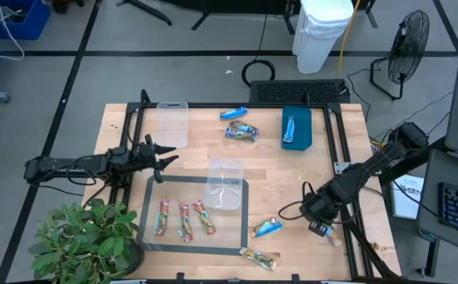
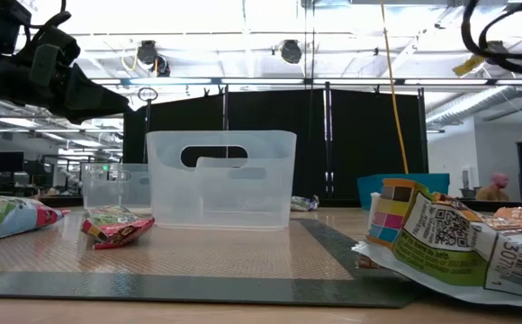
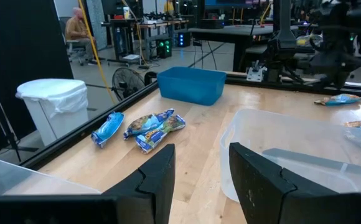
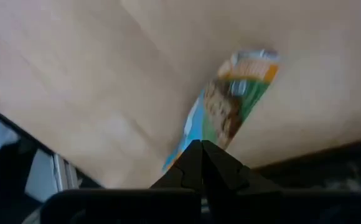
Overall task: Pick and place Granola Bars by type
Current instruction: Put the yellow granola bar into the blue bin
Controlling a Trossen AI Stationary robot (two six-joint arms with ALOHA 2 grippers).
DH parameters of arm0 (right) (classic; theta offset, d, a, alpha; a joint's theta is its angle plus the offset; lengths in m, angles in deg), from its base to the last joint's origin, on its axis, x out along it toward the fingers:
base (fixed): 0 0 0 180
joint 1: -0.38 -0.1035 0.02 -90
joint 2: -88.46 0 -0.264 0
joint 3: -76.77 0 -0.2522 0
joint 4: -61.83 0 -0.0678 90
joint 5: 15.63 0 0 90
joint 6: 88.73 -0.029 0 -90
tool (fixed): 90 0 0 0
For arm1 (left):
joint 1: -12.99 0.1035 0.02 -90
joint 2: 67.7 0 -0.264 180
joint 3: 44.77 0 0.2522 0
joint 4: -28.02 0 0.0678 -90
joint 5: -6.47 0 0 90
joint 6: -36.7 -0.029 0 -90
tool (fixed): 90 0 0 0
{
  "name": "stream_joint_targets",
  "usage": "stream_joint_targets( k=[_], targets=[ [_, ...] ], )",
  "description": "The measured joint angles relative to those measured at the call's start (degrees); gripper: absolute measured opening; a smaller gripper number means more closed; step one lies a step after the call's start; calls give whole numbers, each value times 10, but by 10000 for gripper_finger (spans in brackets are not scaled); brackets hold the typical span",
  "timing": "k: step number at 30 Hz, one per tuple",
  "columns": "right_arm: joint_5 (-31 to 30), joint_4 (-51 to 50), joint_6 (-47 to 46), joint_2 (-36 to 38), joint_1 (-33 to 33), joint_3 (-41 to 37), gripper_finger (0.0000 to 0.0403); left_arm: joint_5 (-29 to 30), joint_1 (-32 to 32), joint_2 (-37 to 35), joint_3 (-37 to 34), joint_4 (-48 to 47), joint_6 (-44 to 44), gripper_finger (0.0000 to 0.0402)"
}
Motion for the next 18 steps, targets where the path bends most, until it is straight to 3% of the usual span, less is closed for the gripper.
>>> stream_joint_targets(
  k=[8,18],
  targets=[
    [52,57,-34,-23,-4,0,0,0,0,0,0,0,0,157],
    [84,43,-22,-71,-19,0,0,0,0,0,0,0,0,157]
  ],
)
